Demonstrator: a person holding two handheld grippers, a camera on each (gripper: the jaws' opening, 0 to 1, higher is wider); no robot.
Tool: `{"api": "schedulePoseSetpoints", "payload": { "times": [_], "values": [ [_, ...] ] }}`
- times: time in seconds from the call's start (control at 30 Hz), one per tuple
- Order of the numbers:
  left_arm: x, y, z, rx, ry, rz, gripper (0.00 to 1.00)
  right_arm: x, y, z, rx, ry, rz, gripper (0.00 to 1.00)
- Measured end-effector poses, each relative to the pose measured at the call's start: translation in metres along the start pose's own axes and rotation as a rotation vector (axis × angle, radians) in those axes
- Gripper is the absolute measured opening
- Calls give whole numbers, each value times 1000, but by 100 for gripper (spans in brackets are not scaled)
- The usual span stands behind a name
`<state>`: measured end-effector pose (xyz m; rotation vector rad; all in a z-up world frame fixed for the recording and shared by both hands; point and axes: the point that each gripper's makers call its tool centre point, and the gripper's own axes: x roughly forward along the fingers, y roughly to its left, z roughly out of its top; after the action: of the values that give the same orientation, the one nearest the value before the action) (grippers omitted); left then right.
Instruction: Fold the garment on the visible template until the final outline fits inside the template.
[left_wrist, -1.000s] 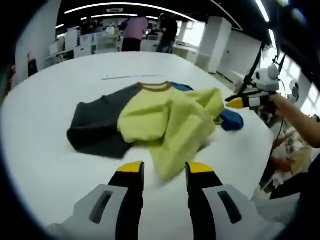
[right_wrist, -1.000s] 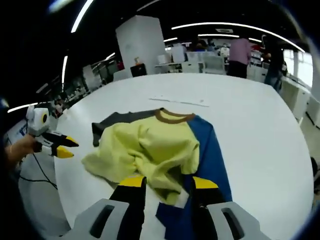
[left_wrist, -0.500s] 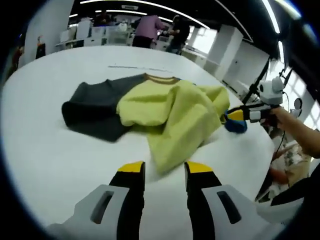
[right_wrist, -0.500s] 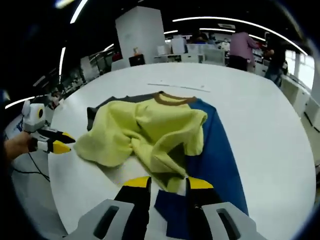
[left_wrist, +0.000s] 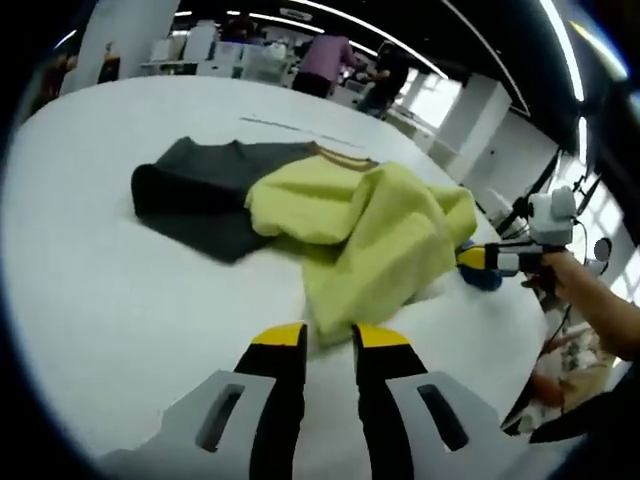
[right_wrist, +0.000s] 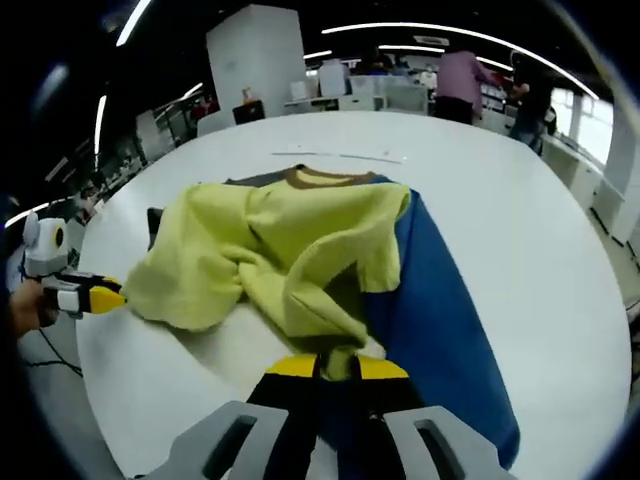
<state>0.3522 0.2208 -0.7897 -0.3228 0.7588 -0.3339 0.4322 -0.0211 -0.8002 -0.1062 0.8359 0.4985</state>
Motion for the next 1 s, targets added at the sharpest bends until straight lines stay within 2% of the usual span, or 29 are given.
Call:
{"api": "schedulePoseSetpoints", "payload": {
  "times": [0.27, 0.37, 0.5, 0.57, 0.9, 1.0],
  "values": [
    [4, 2, 0, -57, -13, -1, 1, 1, -2, 0, 11, -6, -8, 0],
    [2, -2, 6, -99, -39, -32, 1, -1, -5, -1, -7, 0, -16, 0],
    [-1, -3, 11, -52, -40, -35, 0, -7, -16, -3, -24, 6, -28, 0],
    [-4, -6, 15, -49, -44, -48, 0, -11, -17, -1, 11, 1, -10, 0],
    [-36, -11, 58, -1, -115, -87, 0, -49, 9, 13, -1, -40, 96, 0],
    [-47, -13, 66, 23, -126, -91, 0, -63, 17, 20, -10, -65, 115, 0]
  ]
}}
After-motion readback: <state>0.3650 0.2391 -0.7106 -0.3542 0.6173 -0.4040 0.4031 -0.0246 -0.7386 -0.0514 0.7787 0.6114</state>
